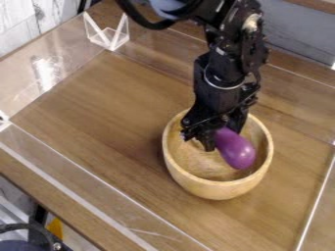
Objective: Remove the purple eggplant from inside the brown bowl and put it on the table
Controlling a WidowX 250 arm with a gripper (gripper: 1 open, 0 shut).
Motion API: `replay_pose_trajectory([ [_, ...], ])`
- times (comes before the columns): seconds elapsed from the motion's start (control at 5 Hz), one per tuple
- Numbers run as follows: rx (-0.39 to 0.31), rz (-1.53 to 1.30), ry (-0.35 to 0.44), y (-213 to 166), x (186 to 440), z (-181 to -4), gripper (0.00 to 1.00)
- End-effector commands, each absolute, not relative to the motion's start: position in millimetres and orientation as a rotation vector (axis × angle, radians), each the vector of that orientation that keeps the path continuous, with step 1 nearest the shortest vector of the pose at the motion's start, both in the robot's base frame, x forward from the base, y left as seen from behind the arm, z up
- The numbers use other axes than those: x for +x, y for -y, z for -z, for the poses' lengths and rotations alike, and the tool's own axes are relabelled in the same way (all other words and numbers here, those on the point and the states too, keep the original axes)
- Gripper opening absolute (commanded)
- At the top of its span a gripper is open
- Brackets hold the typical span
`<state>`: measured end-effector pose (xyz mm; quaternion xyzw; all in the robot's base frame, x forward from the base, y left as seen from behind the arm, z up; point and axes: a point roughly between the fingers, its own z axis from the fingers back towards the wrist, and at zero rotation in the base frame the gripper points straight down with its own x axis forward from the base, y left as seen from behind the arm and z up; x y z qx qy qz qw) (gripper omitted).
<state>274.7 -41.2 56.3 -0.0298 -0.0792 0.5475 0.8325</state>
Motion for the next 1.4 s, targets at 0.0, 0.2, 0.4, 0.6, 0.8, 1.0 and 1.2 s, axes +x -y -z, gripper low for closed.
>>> replay_pose_trajectory([
  [0.0,-0.1,-1.17,0.211,31,276,-67.5,0.0],
  [0.2,-0.111,-1.186,0.202,18,272,-71.8,0.0],
  [0.4,-0.131,-1.148,0.186,3,257,-92.2,0.0],
  [0.6,-0.149,-1.109,0.183,-21,236,-106.2,0.0],
  [0.8,-0.157,-1.05,0.175,-25,234,-104.9,0.0],
  [1.0,-0.162,-0.994,0.169,-26,235,-101.8,0.0],
  [1.2,-0.161,-1.018,0.171,-38,230,-110.9,0.0],
])
